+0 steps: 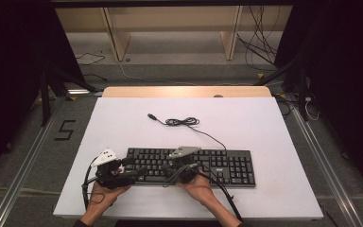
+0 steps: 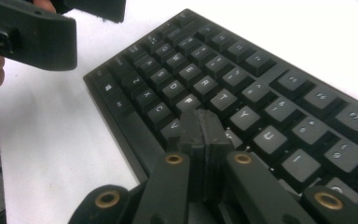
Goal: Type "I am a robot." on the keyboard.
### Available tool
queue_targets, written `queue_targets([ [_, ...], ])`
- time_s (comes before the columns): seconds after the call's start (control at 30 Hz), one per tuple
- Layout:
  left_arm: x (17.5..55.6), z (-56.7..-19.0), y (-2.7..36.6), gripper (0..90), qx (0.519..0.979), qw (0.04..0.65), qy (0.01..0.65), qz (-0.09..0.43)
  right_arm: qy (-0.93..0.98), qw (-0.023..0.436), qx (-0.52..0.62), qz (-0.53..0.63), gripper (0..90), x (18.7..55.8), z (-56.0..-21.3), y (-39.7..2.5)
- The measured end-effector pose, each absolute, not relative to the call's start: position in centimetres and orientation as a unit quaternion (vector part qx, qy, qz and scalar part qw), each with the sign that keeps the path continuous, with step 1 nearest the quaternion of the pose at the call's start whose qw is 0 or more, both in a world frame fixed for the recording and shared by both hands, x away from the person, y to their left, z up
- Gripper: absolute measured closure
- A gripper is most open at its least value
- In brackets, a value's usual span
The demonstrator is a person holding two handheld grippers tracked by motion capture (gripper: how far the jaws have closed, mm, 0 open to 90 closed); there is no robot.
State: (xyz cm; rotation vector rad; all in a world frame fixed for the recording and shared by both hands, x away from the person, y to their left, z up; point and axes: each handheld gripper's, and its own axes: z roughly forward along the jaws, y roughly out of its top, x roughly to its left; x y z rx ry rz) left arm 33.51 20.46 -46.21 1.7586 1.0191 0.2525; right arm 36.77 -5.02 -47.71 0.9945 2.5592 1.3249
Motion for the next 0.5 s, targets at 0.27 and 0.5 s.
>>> queue_targets([
  [0.27, 33.50, -46.21, 20.46, 25.4, 0.734, 0.521, 0.424, 0.105, 0.843, 0.044, 0.326, 0.424, 90.0, 36.80, -48.24, -4.56],
  [0.5, 33.44, -46.14, 20.50, 25.5, 0.733, 0.523, 0.422, 0.107, 0.847, 0.051, 0.324, 0.418, 90.0, 36.61, -48.70, -4.33],
])
